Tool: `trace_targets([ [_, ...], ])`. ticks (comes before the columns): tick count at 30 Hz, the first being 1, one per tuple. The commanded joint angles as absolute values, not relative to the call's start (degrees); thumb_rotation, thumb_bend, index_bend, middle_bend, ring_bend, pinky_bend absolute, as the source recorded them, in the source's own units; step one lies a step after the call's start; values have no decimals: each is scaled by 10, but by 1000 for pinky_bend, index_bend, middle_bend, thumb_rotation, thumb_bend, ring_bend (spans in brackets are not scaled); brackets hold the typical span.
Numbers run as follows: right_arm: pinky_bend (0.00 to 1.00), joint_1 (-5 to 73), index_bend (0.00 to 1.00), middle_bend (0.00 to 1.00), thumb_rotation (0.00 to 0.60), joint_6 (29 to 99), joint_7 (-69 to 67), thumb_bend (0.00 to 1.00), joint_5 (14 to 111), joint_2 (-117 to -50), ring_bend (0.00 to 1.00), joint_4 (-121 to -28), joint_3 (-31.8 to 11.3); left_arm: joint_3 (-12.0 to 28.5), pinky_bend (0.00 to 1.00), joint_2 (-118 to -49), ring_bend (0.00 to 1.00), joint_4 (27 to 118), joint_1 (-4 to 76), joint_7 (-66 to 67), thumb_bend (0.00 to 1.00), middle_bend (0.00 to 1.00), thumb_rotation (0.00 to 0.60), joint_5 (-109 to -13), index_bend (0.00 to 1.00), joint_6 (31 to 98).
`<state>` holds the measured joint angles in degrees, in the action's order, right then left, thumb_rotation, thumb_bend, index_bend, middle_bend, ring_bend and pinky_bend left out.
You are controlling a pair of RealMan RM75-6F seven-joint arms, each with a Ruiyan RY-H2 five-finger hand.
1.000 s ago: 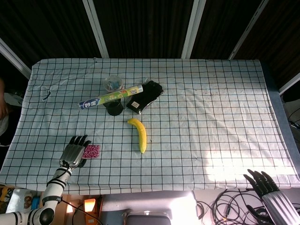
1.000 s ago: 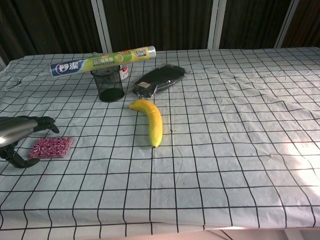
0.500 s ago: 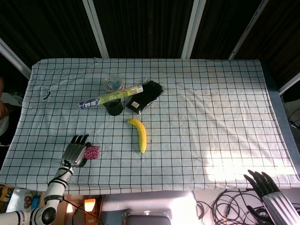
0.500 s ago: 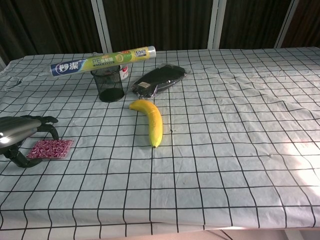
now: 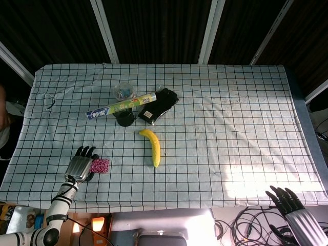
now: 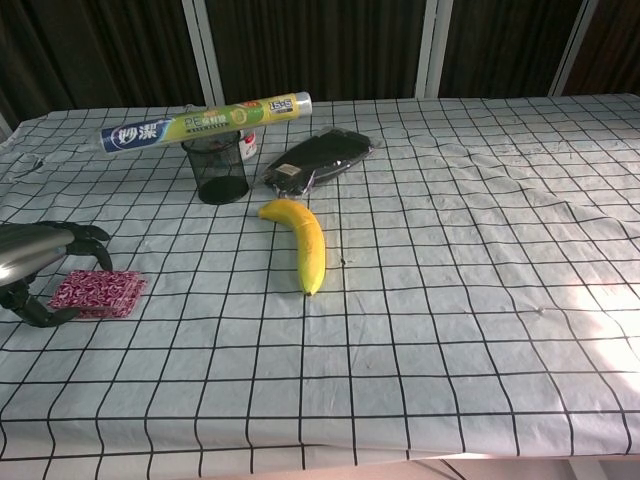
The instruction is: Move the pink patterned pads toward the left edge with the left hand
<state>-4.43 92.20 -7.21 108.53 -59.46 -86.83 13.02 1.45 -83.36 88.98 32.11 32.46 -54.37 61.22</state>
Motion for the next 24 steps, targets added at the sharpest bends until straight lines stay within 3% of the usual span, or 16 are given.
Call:
trace_targets([
  [1,0,-44,0,0,600,921,-71,198,1084,-595,0,-869,130,14,0,-823,0,901,315,319,357,70,600,-553,484,623],
  [11,0,-44,0,0,600,919,-66,198,1085,-596,0,-871,130,11,0,-773,0,907,284,284,357,79,600,-561,500,643],
  [21,0,-42,0,0,600,914,-62,199,1083,-597,0,-873,129,22,0,-783,0,804,280,216,359,82,600,-522,486,564],
  [24,0,-42,0,0,600,913,-62,199,1081,-597,0,-874,129,22,0,-788,0,790,282,209,359,81,600,-520,428,547],
])
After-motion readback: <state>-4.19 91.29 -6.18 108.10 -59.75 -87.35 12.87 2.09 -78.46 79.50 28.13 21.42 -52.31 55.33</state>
